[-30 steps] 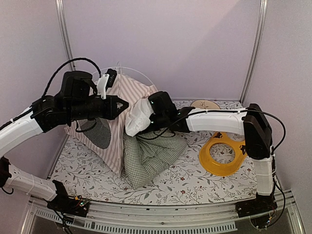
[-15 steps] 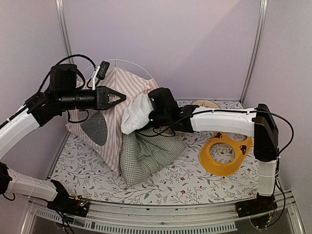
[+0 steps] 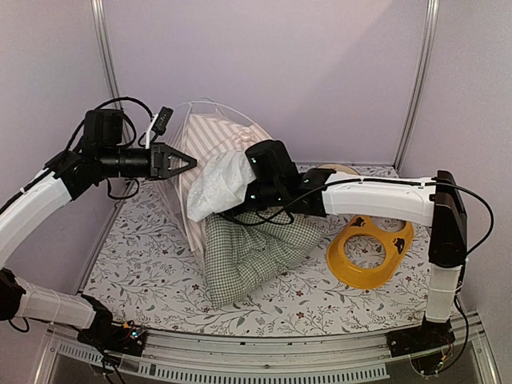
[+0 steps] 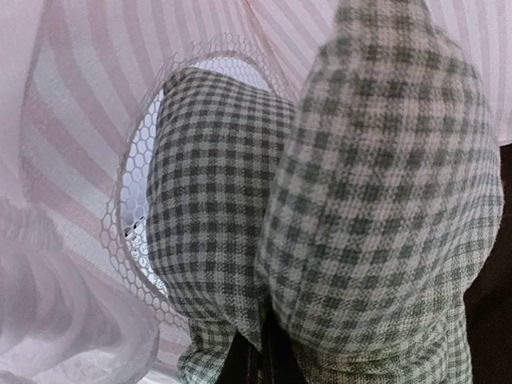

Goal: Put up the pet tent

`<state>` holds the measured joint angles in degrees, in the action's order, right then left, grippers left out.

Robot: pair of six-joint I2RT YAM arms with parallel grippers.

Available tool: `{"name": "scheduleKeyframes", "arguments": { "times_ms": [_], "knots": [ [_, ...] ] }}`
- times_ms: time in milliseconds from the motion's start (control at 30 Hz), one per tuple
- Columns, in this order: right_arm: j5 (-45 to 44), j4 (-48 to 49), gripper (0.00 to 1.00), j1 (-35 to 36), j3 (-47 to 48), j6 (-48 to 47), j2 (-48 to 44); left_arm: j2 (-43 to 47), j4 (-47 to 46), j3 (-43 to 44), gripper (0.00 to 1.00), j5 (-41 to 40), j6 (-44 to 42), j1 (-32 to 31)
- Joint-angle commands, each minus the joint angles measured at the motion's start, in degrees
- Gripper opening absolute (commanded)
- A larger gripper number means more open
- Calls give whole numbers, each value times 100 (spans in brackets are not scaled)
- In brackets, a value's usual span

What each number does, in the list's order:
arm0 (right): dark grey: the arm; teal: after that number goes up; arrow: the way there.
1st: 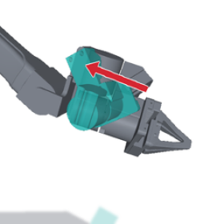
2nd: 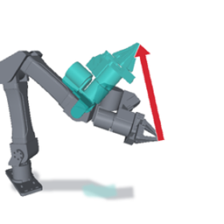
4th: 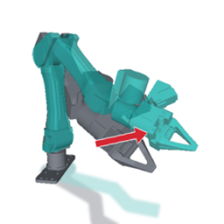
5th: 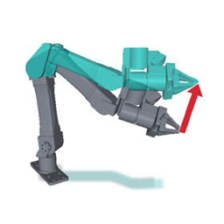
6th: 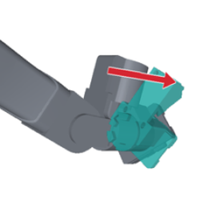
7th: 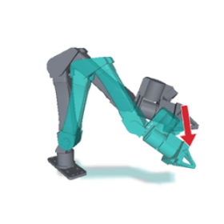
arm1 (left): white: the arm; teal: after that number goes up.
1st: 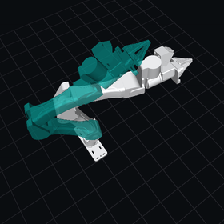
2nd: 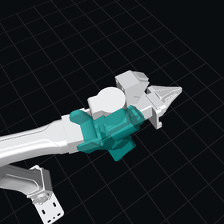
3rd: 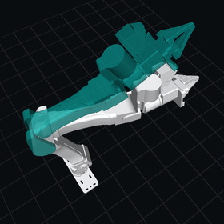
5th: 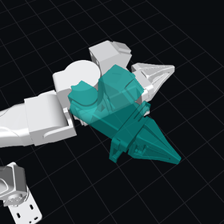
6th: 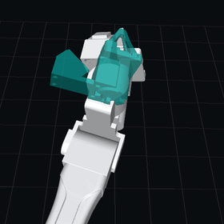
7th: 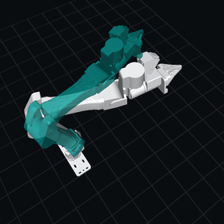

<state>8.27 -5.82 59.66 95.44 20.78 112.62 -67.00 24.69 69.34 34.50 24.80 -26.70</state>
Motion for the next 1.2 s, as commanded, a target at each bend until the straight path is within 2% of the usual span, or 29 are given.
{"name": "scheduleKeyframes", "arguments": {
  "times_ms": [0,167,333,433,533,667,800,933,1067,1167],
  "knots": [
    [-99,661,0,-83,450,-45,43,-234,435,-96,0,961,-153,-117],
    [-77,877,0,-500,-9,475,689,-213,649,-89,0,1223,-258,-195],
    [-28,785,1,-535,-100,507,953,-242,849,-159,0,1023,-399,-145],
    [-115,805,12,-430,-233,438,736,-267,845,-192,0,787,-405,-63],
    [-47,790,31,-312,-293,193,464,-310,826,-187,0,567,-398,2],
    [-14,537,49,-132,-306,-102,70,-361,894,-183,0,309,-448,99],
    [-321,-57,61,-99,-475,-198,-282,-358,906,-202,0,177,-456,193],
    [-688,-420,73,-130,-1059,-232,-619,-357,945,-162,0,208,-497,234],
    [-704,-606,79,-191,-1616,-262,-822,-373,972,-158,0,264,-536,243],
    [-540,-255,83,-190,-2156,-448,-1184,-390,978,-172,0,282,-538,248]
  ]
}}
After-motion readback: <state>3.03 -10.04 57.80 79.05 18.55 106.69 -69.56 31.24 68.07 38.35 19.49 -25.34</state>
